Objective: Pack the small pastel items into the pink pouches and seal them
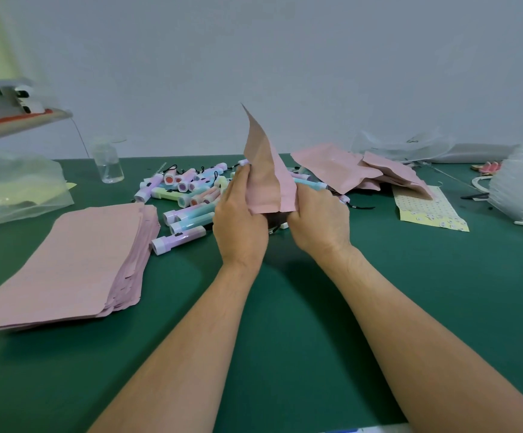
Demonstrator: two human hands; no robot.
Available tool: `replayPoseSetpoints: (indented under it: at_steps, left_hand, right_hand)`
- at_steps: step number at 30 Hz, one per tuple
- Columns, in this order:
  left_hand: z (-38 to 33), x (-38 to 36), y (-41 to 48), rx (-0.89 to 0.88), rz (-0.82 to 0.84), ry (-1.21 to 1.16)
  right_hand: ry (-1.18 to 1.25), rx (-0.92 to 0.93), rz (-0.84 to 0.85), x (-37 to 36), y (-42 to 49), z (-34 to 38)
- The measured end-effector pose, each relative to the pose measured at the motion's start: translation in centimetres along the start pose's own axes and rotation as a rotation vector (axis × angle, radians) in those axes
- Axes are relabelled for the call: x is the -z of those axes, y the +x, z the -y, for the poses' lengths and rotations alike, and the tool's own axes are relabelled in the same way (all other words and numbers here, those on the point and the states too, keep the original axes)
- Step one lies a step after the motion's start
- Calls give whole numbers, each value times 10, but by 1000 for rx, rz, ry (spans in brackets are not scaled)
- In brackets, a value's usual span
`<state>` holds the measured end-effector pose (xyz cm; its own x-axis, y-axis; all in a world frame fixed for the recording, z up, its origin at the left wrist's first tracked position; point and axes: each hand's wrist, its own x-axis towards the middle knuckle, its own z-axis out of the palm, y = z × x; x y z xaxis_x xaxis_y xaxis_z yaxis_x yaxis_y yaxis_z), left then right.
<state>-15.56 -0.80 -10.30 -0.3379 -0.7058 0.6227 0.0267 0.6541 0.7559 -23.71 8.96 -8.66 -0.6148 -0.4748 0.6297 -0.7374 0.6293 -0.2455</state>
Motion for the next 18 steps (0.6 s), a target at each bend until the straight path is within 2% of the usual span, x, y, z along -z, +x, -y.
replayPoseSetpoints:
  at_steps: [3, 8, 14, 18]
  left_hand:
    - [-1, 0, 0, 37, 0, 9]
    - [-8, -6, -8, -43, 123, 28]
    - [-7, -2, -3, 97, -17, 13]
    - [-7, -1, -6, 105, -9, 44]
  right_hand:
    - [31, -28, -15, -1, 0, -6]
    - [115, -2, -79, 1, -2, 1]
    - [89, -60, -127, 9, 1, -6]
    - [143, -45, -145, 9, -1, -6]
